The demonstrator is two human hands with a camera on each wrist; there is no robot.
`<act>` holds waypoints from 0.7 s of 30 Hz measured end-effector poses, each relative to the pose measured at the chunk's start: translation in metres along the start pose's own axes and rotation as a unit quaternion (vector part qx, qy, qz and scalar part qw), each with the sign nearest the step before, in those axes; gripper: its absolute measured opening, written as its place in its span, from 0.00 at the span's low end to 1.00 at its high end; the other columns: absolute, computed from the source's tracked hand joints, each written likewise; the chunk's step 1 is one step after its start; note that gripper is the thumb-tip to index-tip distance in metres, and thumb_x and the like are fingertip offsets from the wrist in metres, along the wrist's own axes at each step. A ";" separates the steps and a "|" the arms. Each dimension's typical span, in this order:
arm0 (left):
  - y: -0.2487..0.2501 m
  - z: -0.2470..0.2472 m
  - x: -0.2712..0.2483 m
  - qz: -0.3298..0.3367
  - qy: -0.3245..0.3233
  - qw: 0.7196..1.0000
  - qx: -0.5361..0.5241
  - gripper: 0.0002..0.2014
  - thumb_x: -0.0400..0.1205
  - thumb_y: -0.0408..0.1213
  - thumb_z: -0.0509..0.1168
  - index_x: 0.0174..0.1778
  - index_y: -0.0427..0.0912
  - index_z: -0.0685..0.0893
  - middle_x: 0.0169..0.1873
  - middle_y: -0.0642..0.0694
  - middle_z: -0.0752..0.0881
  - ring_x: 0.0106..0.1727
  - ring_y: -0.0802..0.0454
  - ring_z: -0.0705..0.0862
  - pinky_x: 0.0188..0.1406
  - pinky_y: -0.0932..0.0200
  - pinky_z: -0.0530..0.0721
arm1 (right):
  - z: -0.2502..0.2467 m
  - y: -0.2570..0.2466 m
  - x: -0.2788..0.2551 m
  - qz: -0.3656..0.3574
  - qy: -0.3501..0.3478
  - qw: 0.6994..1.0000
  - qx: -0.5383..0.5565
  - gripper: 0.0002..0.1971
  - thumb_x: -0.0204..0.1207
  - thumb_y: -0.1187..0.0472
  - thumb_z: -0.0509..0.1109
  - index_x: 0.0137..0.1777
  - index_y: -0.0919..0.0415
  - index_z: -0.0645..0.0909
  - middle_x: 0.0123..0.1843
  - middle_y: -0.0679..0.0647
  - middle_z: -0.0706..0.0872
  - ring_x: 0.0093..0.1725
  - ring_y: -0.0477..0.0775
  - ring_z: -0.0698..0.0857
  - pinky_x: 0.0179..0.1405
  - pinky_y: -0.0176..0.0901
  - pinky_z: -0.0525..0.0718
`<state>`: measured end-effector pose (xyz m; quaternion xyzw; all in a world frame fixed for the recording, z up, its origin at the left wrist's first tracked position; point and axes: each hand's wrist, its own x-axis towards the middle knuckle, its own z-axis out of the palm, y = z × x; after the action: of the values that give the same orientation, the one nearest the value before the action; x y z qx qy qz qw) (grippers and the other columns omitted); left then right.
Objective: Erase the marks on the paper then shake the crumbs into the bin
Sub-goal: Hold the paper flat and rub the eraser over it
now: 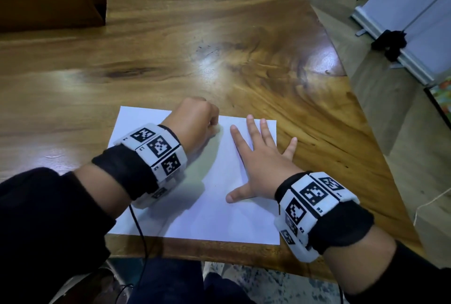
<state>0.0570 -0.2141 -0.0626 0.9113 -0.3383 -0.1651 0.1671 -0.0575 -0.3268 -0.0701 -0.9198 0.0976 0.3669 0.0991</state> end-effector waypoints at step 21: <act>0.008 0.002 0.013 0.069 -0.043 0.996 0.041 0.02 0.74 0.33 0.67 0.40 0.38 0.82 0.36 0.45 0.75 0.40 0.45 0.75 0.39 0.56 0.72 | 0.001 0.001 0.000 -0.002 -0.007 1.000 -0.011 0.69 0.58 0.27 0.74 0.78 0.44 0.19 0.76 0.52 0.14 0.77 0.58 0.18 0.67 0.85 0.34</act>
<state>0.0613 -0.2288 -0.0632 0.8840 -0.4137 -0.1778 0.1260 -0.0580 -0.3277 -0.0710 -0.9183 0.0906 0.3746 0.0902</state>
